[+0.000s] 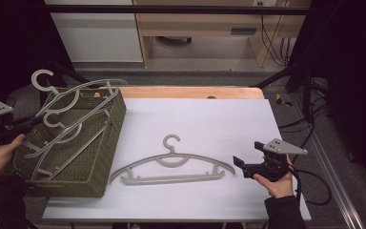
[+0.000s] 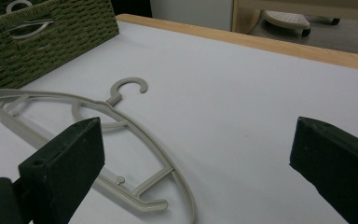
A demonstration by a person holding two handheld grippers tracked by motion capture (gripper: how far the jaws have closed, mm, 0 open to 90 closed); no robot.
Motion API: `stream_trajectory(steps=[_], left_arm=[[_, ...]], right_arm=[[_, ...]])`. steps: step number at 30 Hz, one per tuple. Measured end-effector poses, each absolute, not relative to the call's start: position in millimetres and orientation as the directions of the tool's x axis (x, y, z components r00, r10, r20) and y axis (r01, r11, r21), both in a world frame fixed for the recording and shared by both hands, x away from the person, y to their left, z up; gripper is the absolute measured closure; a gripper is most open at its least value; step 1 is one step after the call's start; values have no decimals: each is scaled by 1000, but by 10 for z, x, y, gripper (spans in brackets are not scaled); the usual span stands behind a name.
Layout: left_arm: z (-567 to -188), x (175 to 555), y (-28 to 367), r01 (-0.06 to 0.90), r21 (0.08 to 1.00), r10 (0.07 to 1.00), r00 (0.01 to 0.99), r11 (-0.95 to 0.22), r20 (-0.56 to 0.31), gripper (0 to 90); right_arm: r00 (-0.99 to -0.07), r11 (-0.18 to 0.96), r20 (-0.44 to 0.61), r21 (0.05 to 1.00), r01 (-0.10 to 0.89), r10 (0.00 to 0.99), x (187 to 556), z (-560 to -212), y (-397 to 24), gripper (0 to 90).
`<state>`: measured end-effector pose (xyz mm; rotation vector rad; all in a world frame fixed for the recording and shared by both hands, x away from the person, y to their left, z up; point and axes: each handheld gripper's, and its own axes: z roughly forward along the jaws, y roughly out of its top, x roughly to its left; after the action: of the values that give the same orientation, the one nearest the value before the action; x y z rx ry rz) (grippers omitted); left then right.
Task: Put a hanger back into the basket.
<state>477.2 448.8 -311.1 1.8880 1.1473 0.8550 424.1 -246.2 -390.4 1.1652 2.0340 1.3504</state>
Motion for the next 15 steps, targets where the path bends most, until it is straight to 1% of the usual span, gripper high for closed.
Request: stream_trajectory(steps=[8,15], left_arm=[[-3178,4750,4580,427,845,915,368,-322,162,812],[-3166,4671,4709,414,855,917,365,-313,159,812]], right_arm=[[-551,165,96,899,405,829,4236,-3899,-2467,33],[-551,166,96,899,406,829,4236,-3899,-2468,33]])
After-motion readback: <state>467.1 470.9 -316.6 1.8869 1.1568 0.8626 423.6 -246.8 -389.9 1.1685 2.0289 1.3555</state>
